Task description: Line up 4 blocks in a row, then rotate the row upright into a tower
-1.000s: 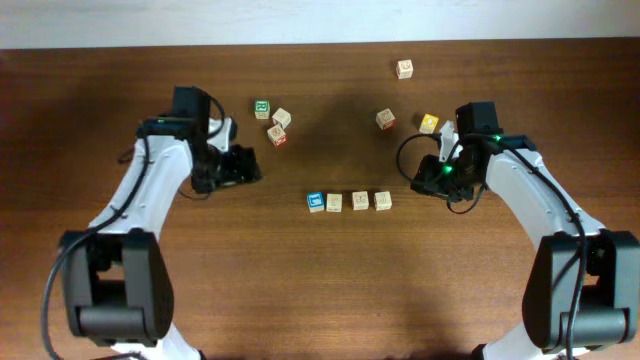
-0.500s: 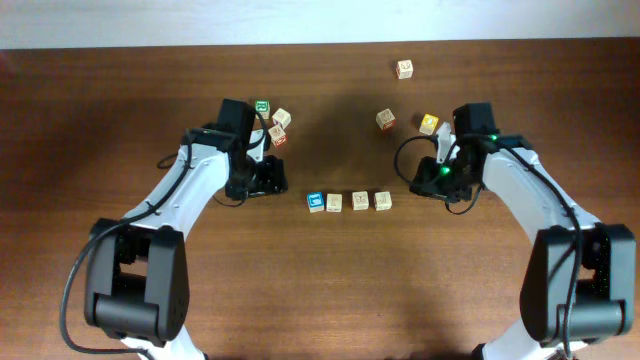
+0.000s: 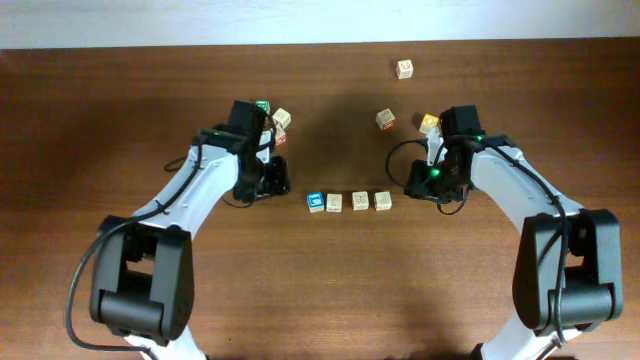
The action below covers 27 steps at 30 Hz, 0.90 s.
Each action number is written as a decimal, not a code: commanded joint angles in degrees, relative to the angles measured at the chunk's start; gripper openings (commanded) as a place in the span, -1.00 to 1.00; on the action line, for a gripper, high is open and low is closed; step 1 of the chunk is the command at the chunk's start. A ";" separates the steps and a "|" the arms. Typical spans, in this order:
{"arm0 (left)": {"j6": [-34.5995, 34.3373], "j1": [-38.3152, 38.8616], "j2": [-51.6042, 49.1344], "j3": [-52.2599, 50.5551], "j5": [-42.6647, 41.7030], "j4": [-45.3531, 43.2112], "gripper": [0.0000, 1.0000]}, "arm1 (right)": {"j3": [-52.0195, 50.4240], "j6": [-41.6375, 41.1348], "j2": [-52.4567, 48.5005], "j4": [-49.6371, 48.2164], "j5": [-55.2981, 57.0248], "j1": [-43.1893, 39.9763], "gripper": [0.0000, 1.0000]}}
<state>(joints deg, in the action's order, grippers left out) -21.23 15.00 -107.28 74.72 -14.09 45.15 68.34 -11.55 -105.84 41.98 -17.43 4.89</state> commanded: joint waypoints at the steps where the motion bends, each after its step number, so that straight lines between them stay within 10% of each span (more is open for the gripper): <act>1: -0.59 3.13 -0.68 -0.44 0.61 -0.13 -0.07 | -0.31 0.39 -1.40 0.20 0.70 0.42 -0.38; 21: -0.63 5.97 -0.72 -0.44 2.36 -0.79 -0.13 | -0.31 0.57 -4.44 -2.03 0.70 7.26 -0.40; 27: -0.61 5.97 -0.72 -0.44 2.34 -0.79 0.34 | -0.31 0.61 -4.46 -3.54 0.70 9.14 -0.39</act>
<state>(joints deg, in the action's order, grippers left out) -21.98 21.10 -107.37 74.72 -12.10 44.47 68.34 -11.53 -109.84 39.13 -17.41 12.84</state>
